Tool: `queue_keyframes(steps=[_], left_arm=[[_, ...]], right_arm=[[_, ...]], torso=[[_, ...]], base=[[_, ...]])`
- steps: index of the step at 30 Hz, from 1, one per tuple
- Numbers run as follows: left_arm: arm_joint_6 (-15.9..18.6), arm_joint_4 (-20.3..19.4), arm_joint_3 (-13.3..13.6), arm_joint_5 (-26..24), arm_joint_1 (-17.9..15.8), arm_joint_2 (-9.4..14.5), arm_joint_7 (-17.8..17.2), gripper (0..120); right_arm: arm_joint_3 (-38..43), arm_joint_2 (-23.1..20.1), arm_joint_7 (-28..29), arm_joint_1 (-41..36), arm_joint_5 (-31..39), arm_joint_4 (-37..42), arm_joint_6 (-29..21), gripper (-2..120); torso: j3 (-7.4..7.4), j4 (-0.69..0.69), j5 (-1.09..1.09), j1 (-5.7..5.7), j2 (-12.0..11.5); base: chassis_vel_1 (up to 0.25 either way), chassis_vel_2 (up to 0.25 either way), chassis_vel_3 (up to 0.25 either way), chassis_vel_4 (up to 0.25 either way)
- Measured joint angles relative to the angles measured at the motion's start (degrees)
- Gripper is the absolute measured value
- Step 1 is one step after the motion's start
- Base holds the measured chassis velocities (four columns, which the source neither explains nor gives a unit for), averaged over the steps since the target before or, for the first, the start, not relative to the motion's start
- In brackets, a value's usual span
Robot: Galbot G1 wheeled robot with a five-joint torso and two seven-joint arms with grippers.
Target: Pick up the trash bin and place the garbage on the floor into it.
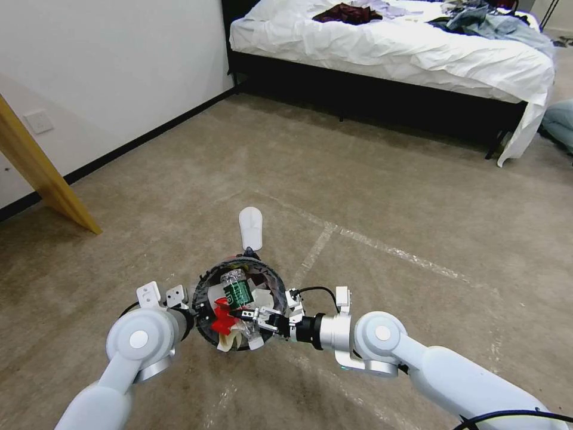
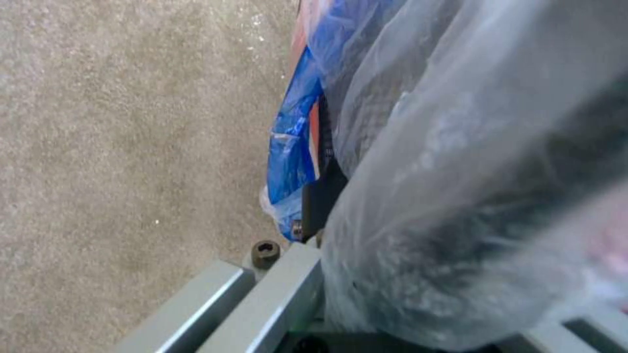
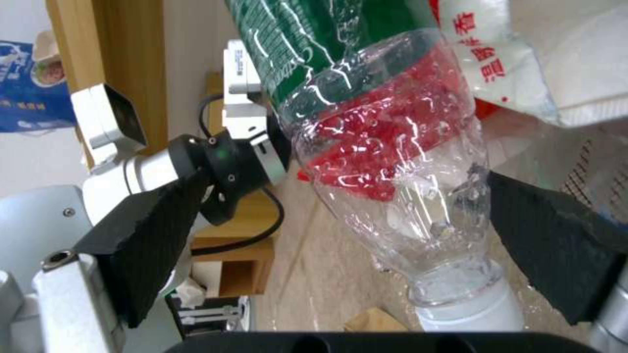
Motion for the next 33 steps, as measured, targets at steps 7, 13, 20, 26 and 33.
queue_keyframes(steps=[7, 13, 20, 26, 33], left_arm=[[0.00, 0.08, 0.07, -1.16, -0.01, 0.11, -1.00, 0], [0.00, 0.12, 0.33, -2.40, 0.02, 0.21, -2.23, 0], [0.00, 0.09, 0.69, -3.95, -0.07, 0.01, -3.82, 0], [0.00, -0.14, 0.79, -4.62, -0.03, -0.11, -4.41, 0], [0.00, -0.66, 0.80, -4.48, 0.35, -0.21, -4.51, 0]], right_arm=[[0.01, -0.06, -0.09, 0.15, 0.02, 0.22, 0.07, 100], [-0.14, -0.26, -0.08, 0.11, 0.08, 0.58, 0.15, 100], [-0.08, -0.54, -0.08, -0.07, 0.05, 0.90, 0.21, 100], [0.36, -0.81, -0.10, -0.21, -0.12, 0.87, 0.21, 100], [0.63, -0.50, -0.05, -0.62, -0.50, 0.38, 0.51, 100]], torso=[[0.00, 0.00, 0.00, 0.00, 0.00], [0.00, 0.00, 0.00, 0.00, 0.00], [0.00, 0.00, 0.00, 0.00, 0.00], [0.00, 0.00, 0.00, 0.00, 0.00], [0.00, -0.01, 0.00, 0.00, 0.00]], base=[[0.000, 0.000, 0.000, 0.000], [0.000, 0.000, 0.000, 0.000], [0.000, 0.000, 0.000, 0.000], [0.000, 0.000, 0.000, 0.000], [0.000, 0.000, 0.000, 0.000]])
